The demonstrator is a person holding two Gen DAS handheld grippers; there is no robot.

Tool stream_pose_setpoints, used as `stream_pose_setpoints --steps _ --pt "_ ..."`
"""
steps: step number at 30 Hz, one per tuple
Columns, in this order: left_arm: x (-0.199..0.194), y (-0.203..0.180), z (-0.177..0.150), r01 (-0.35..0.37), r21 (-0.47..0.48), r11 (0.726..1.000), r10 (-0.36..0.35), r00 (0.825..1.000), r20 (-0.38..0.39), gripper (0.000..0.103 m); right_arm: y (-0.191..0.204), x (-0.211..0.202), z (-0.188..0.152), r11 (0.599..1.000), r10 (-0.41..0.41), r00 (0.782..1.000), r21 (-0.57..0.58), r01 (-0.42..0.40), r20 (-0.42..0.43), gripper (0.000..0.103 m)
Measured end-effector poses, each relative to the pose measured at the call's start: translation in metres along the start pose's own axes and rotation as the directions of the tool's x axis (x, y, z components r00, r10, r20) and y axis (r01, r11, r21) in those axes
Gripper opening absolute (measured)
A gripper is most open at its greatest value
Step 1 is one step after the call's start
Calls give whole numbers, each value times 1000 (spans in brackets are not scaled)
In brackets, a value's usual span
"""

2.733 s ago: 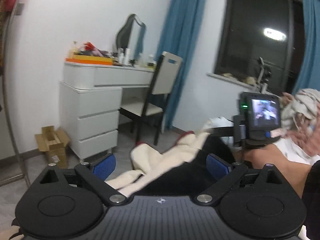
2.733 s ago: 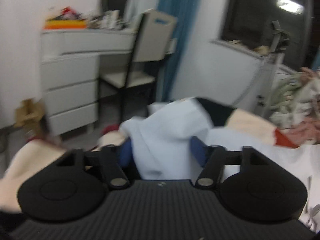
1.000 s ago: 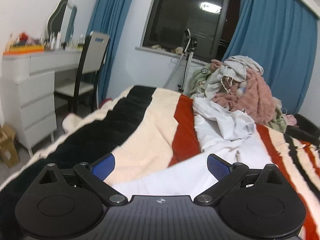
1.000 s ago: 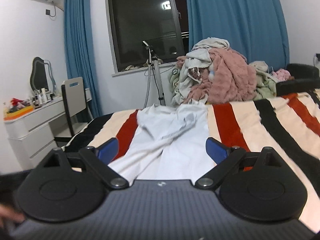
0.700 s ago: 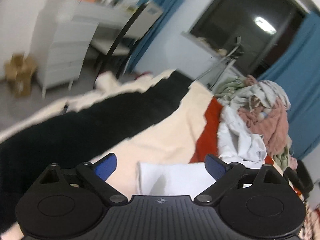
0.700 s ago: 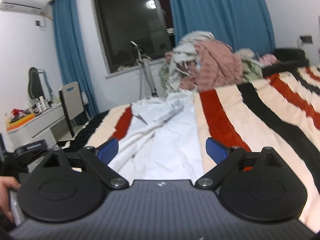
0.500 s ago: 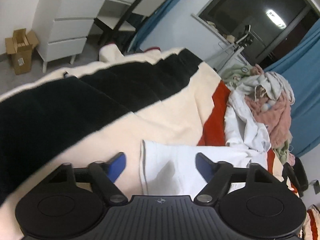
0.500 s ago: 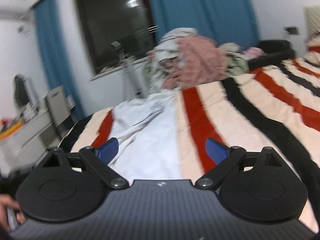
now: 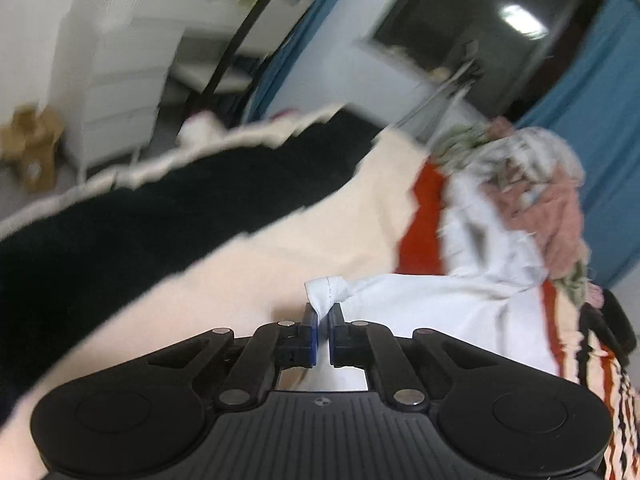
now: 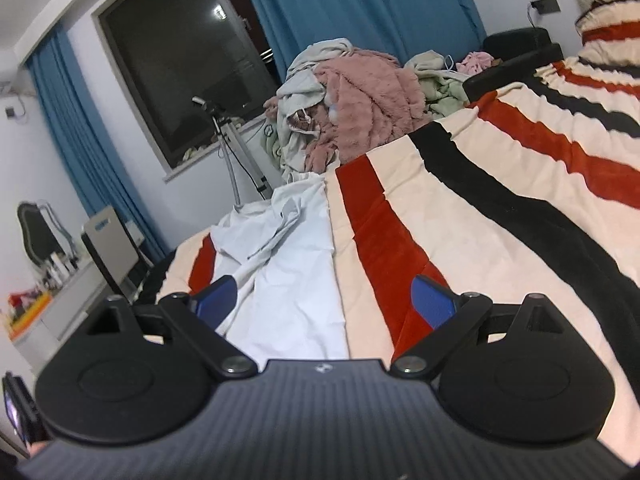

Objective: Fold clothes

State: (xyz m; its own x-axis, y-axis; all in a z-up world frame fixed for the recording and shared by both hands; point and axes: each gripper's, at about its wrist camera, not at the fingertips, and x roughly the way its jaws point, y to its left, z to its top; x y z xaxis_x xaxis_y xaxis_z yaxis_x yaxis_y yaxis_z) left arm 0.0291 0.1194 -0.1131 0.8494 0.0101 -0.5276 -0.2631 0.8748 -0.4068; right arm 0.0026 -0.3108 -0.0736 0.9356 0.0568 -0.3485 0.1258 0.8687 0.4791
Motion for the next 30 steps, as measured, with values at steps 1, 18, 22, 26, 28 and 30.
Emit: stream_pose_setpoints --steps 1,18,22,26,28,30 --pt "-15 -10 -1 24 50 998 -27 999 41 5 -2 -2 1 1000 -1 1000 4 1 6 95" --pt "-88 -143 -163 359 558 748 -236 930 -283 6 1 -10 1 998 40 999 -47 -39 10 95" --pt "-89 -140 -153 374 519 769 -256 923 -286 51 8 -12 -2 995 55 998 -88 -54 7 95" --pt "-91 -136 -124 371 449 813 -279 924 -259 78 17 -16 -4 986 80 997 -146 -76 19 95" --pt "-89 -138 -105 360 442 821 -280 930 -237 79 21 -18 -6 981 87 996 -176 -80 29 95" --pt "-86 -146 -85 331 489 807 -275 943 -186 83 26 -20 -9 975 94 995 -206 -84 39 95"
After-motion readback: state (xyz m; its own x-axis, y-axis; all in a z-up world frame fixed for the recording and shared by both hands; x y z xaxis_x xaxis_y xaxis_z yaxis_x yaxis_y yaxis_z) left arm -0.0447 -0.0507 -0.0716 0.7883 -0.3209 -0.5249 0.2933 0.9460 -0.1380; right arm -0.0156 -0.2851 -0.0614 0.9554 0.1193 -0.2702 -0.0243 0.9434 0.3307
